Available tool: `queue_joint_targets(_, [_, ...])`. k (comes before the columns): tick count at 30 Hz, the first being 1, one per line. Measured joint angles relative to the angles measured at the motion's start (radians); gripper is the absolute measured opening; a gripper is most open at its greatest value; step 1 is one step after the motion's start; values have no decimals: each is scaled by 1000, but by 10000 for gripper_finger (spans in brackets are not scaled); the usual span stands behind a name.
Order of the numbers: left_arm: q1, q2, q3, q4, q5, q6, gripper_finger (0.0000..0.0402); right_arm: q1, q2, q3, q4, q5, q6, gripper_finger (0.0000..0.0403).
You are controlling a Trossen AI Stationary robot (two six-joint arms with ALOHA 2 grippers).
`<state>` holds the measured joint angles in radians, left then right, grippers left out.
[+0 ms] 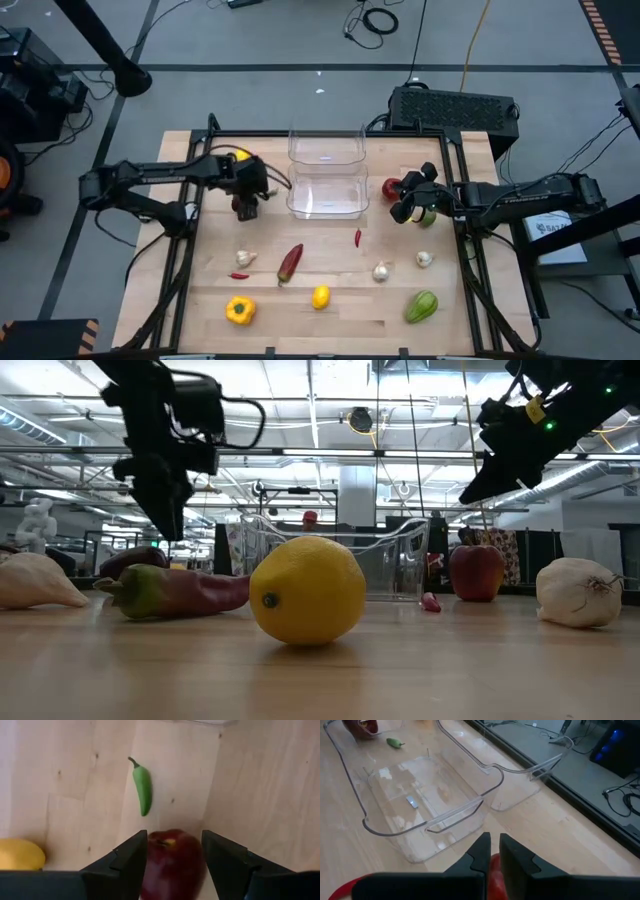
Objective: Sort produce into baskets
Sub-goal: Put the left red apple into the top transparent bin
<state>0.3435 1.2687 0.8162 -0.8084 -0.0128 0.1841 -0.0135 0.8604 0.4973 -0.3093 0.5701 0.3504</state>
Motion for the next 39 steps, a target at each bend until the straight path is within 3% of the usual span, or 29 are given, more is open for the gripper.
queue_joint_targets(11, [131, 140, 47, -25, 123, 89, 196, 0, 0, 0, -1, 0, -22, 32])
queue_joint_targets(39, [137, 179, 47, -49, 120, 85, 183, 0, 0, 0, -2, 0, -22, 32])
